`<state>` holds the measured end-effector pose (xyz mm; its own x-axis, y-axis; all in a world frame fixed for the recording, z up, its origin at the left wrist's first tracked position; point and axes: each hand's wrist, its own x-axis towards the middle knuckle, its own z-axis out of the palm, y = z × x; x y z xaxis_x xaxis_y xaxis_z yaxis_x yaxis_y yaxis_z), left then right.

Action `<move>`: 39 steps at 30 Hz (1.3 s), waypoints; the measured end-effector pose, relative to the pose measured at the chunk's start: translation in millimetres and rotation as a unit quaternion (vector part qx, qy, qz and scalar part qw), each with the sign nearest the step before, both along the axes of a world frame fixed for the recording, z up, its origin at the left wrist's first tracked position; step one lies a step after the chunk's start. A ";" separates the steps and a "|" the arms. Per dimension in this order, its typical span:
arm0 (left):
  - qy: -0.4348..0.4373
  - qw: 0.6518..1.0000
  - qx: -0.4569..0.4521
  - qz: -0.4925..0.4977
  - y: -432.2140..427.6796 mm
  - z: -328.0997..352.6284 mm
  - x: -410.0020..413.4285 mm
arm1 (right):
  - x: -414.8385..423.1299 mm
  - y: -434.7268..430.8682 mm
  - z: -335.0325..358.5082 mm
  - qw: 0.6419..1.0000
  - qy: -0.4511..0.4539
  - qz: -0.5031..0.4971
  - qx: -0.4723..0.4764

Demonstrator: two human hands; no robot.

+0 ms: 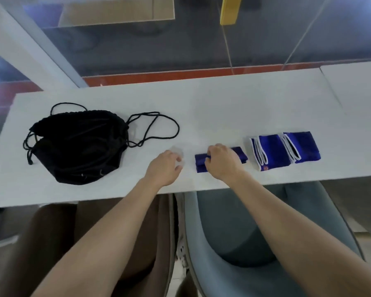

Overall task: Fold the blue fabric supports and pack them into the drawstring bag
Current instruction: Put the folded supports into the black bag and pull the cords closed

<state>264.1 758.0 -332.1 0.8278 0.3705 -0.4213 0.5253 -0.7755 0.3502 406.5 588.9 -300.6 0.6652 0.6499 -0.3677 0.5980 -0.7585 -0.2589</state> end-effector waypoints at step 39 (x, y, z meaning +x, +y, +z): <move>-0.102 0.965 0.047 0.236 108.0 -35.2 -8.8 | 120.4 136.2 -32.8 0.935 0.183 -0.242 0.183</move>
<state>255.4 866.0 -367.3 0.6202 0.7548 -0.2136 0.7549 -0.5003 0.4239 526.9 725.0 -333.3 0.7871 0.4328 -0.4395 0.0290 -0.7377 -0.6745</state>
